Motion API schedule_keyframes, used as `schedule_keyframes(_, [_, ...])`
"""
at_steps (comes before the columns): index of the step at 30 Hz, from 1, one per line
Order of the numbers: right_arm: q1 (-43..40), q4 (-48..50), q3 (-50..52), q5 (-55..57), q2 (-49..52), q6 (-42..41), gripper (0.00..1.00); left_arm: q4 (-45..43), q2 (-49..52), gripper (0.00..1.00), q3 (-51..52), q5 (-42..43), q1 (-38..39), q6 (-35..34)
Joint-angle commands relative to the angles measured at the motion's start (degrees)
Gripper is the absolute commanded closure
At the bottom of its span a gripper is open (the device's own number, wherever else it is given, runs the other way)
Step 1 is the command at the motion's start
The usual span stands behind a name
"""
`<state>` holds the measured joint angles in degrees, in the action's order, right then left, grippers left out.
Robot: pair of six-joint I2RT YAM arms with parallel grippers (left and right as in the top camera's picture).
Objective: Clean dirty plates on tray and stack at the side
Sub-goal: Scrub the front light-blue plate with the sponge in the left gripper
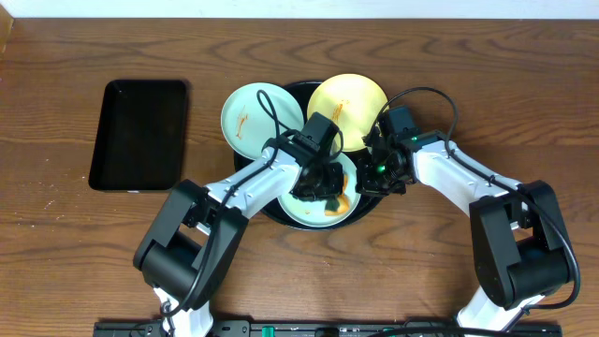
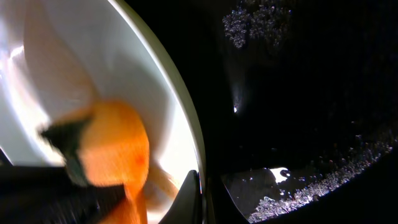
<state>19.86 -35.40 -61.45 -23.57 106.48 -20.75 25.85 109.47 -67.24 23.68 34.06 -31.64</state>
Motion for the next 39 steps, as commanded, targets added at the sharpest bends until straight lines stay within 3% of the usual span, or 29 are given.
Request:
schedule_keyframes(1, [-0.4, -1.1, -0.3, -0.3, 0.3, 1.5, 0.99, -1.6, 0.8, 0.92, 0.4, -10.3, -2.3, 0.3])
schedule_keyframes(4, [-0.4, -1.3, -0.3, -0.2, 0.3, 1.5, 0.99, -1.5, 0.8, 0.92, 0.4, -16.3, -4.8, 0.6])
schedule_keyframes(7, [-0.4, -1.3, -0.3, -0.2, 0.3, 1.5, 0.99, 0.2, 0.8, 0.92, 0.4, -16.5, -8.0, 1.8])
schedule_keyframes(15, [-0.3, -1.3, -0.3, -0.3, 0.3, 1.5, 0.99, 13.6, 0.2, 0.93, 0.3, -0.9, -8.9, 1.1])
schedule_keyframes(21, [-0.3, -1.3, -0.3, -0.3, 0.3, 1.5, 0.99, 10.0, 0.2, 0.93, 0.3, 5.0, -3.3, 0.0])
schedule_keyframes(26, [-0.3, -1.3, -0.3, -0.3, 0.3, 1.5, 0.99, 3.2, 0.2, 0.93, 0.3, 0.9, -1.2, 0.0])
schedule_keyframes(31, [-0.3, -1.3, -0.3, -0.3, 0.3, 1.5, 0.99, 0.4, 0.2, 0.93, 0.3, -8.8, -5.9, 0.1])
schedule_keyframes(35, [-0.3, -1.3, -0.3, -0.3, 0.3, 1.5, 0.99, 0.8, 0.2, 0.92, 0.0, -11.5, -11.6, 2.9])
schedule_keyframes(39, [-0.3, -1.4, -0.3, -0.3, 0.3, 1.5, 0.99, 7.6, -1.1, 0.93, -2.6, -11.1, -16.2, 6.0])
